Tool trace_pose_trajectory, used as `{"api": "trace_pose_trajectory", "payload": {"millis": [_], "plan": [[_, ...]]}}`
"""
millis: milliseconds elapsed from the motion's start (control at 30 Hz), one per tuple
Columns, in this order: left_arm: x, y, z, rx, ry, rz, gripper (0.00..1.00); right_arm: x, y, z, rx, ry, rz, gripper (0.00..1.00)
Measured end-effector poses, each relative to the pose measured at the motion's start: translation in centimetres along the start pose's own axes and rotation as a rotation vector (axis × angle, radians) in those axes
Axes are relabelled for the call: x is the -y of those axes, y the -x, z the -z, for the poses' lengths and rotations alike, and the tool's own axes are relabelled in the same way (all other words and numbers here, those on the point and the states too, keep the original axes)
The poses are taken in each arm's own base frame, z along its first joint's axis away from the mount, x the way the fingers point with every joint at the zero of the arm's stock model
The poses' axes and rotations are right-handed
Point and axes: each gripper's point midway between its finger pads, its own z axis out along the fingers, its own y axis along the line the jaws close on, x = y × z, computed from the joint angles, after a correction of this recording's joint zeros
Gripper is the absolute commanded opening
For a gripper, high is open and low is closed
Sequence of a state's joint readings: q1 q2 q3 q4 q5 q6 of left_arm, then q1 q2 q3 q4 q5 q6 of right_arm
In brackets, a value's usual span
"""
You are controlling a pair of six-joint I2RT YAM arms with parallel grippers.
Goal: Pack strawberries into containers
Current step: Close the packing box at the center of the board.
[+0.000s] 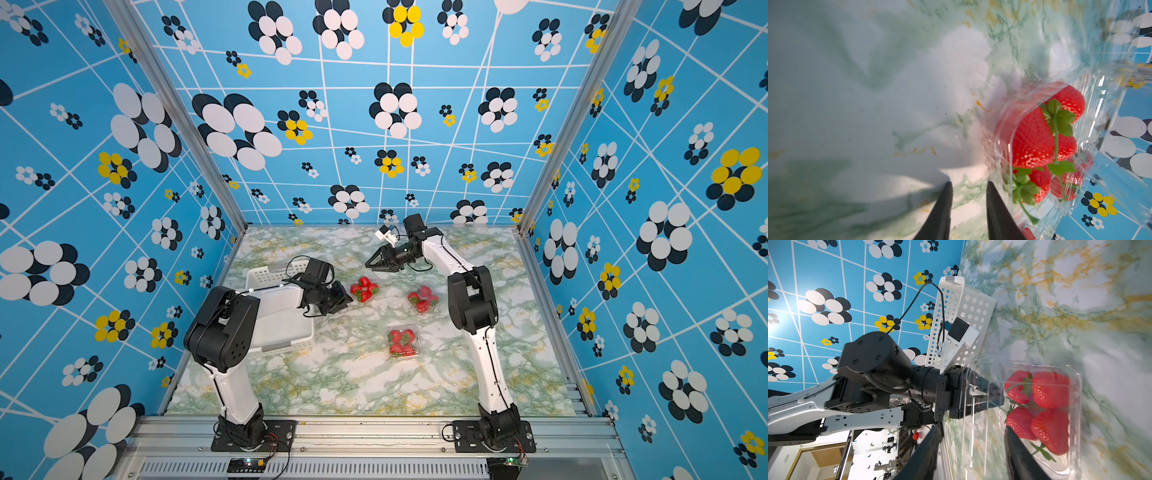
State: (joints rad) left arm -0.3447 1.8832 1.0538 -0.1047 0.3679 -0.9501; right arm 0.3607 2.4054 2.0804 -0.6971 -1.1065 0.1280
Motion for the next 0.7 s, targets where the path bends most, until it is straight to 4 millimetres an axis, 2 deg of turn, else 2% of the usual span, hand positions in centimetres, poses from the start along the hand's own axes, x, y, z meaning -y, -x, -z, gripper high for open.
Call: {"api": "trace_pose_trajectory", "payload": {"millis": [167,500,700], "plan": [[0.0,0.0,0.1,0.005,-0.011,-0.002,0.30,0.0,-0.6,-1.2,-0.015,0.010,-0.016,0.47],[-0.3,0.2,0.3,0.016,-0.022,0.001,0.30,0.0,0.2,-1.5,0.009,0.009,-0.019,0.38],[-0.4,0.3,0.3,0.017,-0.029,0.001,0.30,0.2,-0.6,-2.7,-0.012,0.010,-0.034,0.33]]}}
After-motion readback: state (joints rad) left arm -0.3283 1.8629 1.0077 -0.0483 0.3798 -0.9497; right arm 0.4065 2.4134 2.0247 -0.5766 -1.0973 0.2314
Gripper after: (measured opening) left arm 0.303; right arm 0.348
